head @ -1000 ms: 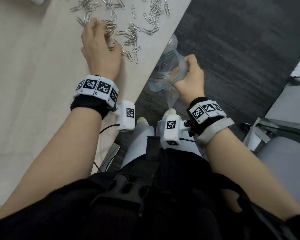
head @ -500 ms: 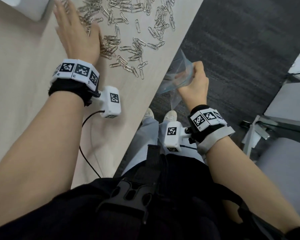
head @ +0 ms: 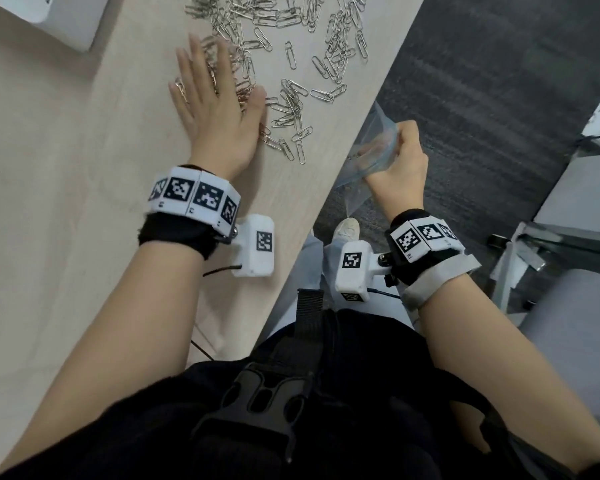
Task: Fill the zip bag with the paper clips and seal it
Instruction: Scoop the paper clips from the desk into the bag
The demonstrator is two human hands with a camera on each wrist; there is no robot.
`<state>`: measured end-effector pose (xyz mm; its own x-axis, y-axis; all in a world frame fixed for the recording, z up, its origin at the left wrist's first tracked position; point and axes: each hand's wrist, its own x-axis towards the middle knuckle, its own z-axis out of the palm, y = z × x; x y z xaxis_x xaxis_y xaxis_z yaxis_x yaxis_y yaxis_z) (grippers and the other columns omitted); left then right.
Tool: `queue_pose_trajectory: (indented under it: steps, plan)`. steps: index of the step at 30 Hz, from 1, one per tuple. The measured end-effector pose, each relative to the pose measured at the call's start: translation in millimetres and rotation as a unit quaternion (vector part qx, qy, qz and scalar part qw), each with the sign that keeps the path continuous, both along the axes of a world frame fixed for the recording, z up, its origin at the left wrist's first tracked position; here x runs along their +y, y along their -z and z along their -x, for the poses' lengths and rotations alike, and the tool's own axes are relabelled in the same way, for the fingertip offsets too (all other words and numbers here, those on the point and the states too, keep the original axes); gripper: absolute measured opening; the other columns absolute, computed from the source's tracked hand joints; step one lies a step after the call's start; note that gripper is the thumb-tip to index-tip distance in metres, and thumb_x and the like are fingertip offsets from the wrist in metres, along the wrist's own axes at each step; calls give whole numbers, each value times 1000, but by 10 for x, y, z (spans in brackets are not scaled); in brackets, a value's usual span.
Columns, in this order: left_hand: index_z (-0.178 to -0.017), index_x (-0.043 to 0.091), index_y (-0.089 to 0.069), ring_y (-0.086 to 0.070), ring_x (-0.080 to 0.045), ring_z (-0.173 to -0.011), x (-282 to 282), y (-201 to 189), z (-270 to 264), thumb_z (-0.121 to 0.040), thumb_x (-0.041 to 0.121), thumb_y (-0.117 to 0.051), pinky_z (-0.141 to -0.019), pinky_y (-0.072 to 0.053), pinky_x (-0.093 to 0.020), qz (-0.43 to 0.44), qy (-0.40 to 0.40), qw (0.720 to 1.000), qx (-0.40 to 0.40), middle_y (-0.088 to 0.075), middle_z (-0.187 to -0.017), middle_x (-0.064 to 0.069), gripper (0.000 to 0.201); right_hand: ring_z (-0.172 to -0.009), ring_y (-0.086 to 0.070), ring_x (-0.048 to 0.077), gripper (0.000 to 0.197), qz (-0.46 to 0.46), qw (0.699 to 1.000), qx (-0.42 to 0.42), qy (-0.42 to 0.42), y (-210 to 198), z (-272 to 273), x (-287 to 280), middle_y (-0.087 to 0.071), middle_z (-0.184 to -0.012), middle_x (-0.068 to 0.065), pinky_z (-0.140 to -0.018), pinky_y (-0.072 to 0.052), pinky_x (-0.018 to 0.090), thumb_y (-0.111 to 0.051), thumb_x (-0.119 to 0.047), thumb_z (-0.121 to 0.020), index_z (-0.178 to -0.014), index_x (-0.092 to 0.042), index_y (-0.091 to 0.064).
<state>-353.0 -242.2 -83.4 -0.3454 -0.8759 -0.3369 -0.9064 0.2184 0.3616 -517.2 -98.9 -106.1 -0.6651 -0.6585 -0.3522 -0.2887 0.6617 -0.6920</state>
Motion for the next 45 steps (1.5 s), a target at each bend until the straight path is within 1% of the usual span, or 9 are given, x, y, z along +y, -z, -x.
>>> queue_pose_trajectory:
  steps: [5, 7, 12, 18, 22, 26, 34, 39, 45]
  plan:
    - [-124, 15, -55, -40, -23, -129, 26, -123, -98, -89, 36, -49, -110, -30, -37, 71, -7, 986, 147, -49, -135, -5, 41, -90, -63, 36, 27, -4, 1000, -8, 13, 25, 13, 62, -67, -95, 11, -84, -52, 56, -59, -27, -74, -86, -35, -37]
    - [-127, 20, -52, -36, -22, -131, -17, -153, -134, -85, 42, -52, -110, -28, -40, 90, -18, 987, 128, -45, -139, -2, 47, -89, -62, 36, 27, -6, 1000, -11, 13, 11, 10, 95, -67, -94, 11, -84, -52, 56, -61, -27, -74, -86, -33, -37]
    - [-148, 28, -13, 9, -30, -145, -41, -161, -119, -75, 73, -50, -113, 4, -59, -8, 36, 999, -4, 4, -159, -2, 94, -89, -63, 35, 30, 0, 1000, -17, 2, 5, -10, 166, -67, -93, 11, -87, -51, 58, -64, -24, -76, -86, -32, -37]
    - [-148, 24, 7, 21, -36, -141, 239, -126, 8, -63, 80, -52, -111, 14, -60, -46, 133, 990, -11, 20, -155, -14, 118, -87, -63, 33, 44, 12, 1000, -10, -2, -25, -31, 208, -68, -90, 8, -92, -50, 56, -72, -20, -77, -78, -39, -33]
    - [-149, 23, -2, 18, -33, -143, 377, -143, 31, -69, 64, -64, -113, 14, -51, -64, 160, 985, 28, 15, -157, -12, 109, -85, -63, 32, 39, 17, 1000, -12, -11, -31, -40, 244, -68, -87, 8, -88, -51, 56, -72, -20, -77, -81, -35, -36]
    - [-140, 22, -36, -15, -26, -142, 295, -233, -94, -73, 51, -69, -118, -14, -45, -25, 73, 989, 129, -23, -153, -6, 80, -81, -63, 33, 35, 30, 999, -16, -16, -26, -23, 297, -68, -86, 9, -83, -51, 57, -73, -20, -76, -87, -25, -40]
    - [-144, 34, -22, -20, -31, -134, 217, -318, 83, -48, 63, -77, -108, -22, -41, -5, 128, 992, 11, -16, -150, -8, 115, -82, -64, 32, 40, 40, 999, -7, -29, -60, -29, 299, -68, -84, 7, -78, -52, 54, -72, -26, -76, -77, -38, -34]
    - [-134, 40, -41, -24, -31, -131, 208, -253, 218, -58, 63, -72, -105, -22, -40, 5, 168, 985, 25, -25, -148, 1, 86, -83, -63, 32, 43, 43, 999, 1, -25, -41, -4, 305, -68, -85, 5, -79, -52, 55, -74, -26, -77, -77, -38, -33]
    - [-104, 29, -68, -42, -27, -113, 286, -207, 87, -69, 48, -72, -96, -36, -38, 15, 133, 983, 127, -54, -116, -4, 40, -79, -65, 31, 37, 51, 998, -13, -18, -58, -14, 338, -69, -85, 12, -76, -53, 54, -76, -26, -76, -86, -24, -41]
